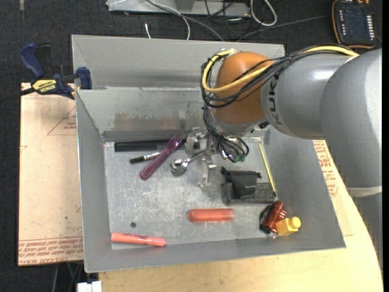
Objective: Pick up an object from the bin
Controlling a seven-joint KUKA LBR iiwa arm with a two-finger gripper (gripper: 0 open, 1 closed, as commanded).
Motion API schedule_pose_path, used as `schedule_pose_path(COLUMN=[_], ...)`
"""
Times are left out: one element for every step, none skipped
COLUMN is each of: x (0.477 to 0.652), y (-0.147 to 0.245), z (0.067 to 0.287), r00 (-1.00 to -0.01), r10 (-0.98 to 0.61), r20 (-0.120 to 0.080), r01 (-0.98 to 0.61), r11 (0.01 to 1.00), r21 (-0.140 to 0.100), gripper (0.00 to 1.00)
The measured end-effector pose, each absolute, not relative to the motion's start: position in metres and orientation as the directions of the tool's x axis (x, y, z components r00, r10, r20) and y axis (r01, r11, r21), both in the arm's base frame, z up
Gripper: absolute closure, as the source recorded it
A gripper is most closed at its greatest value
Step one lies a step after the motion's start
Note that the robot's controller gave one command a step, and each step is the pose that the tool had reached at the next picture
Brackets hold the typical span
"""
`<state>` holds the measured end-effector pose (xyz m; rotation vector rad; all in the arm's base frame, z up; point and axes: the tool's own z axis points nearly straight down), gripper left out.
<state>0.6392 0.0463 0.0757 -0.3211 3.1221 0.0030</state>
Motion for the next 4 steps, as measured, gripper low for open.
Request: schedule_pose_path(x=[0.621, 0.637, 0.624, 0.636], y=[0.048, 0.042, 0.048, 0.045], z=[0.071, 0.064, 0.071, 0.07], r00=[-0.977, -0.978, -0.977, -0.978], r10=[-0.214, -0.206, -0.212, -0.207], r20=[-0.014, -0.009, -0.015, -0.02], r01=[-0.214, -0.206, -0.212, -0.207], r11=[0.977, 0.978, 0.977, 0.978], r21=[0.003, 0.003, 0.004, 0.004], gripper=[0.0, 0.0, 0.0, 1.0])
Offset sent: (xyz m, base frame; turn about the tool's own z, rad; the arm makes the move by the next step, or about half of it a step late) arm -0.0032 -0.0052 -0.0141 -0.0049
